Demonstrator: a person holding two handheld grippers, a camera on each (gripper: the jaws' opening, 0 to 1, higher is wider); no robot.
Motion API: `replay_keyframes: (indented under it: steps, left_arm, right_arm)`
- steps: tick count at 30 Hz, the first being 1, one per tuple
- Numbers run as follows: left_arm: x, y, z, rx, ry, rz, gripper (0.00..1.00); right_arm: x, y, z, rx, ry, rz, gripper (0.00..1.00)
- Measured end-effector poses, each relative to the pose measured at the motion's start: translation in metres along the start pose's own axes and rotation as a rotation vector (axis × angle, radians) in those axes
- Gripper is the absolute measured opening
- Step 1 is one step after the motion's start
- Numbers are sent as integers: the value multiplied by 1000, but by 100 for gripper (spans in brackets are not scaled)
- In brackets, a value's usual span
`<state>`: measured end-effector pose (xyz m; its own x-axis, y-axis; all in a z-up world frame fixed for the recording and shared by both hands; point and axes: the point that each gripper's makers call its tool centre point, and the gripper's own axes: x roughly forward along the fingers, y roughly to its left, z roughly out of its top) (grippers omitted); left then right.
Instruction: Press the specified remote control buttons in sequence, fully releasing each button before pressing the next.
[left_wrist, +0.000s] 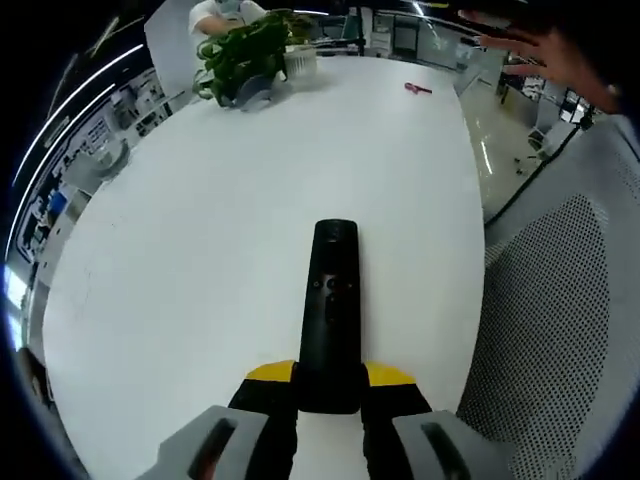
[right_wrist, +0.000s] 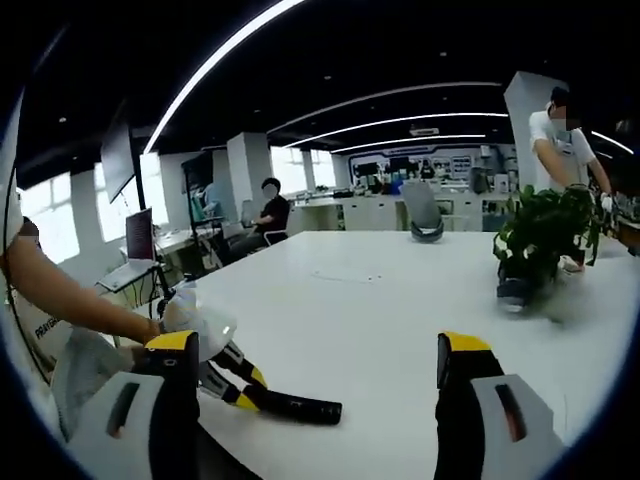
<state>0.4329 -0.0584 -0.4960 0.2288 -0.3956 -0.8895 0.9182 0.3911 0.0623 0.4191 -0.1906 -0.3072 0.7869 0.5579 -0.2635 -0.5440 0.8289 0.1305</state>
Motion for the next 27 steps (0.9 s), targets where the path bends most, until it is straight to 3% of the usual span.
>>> replay_keyframes:
  steps: [15, 19, 24, 27]
  left_arm:
    - [-2, 56, 9, 59, 27, 13, 22]
    - [0, 70, 14, 77, 35, 14, 22]
    - [3, 96, 25, 101, 51, 16, 22]
    - [5, 108, 32, 111, 56, 20, 22]
  right_arm:
    - [-20, 1, -28, 59, 14, -49, 100]
    - [-24, -2, -40, 96, 53, -89, 100]
    - [-28, -12, -34, 141, 7, -155, 100]
    - [-28, -17, -37, 146, 15, -185, 100]
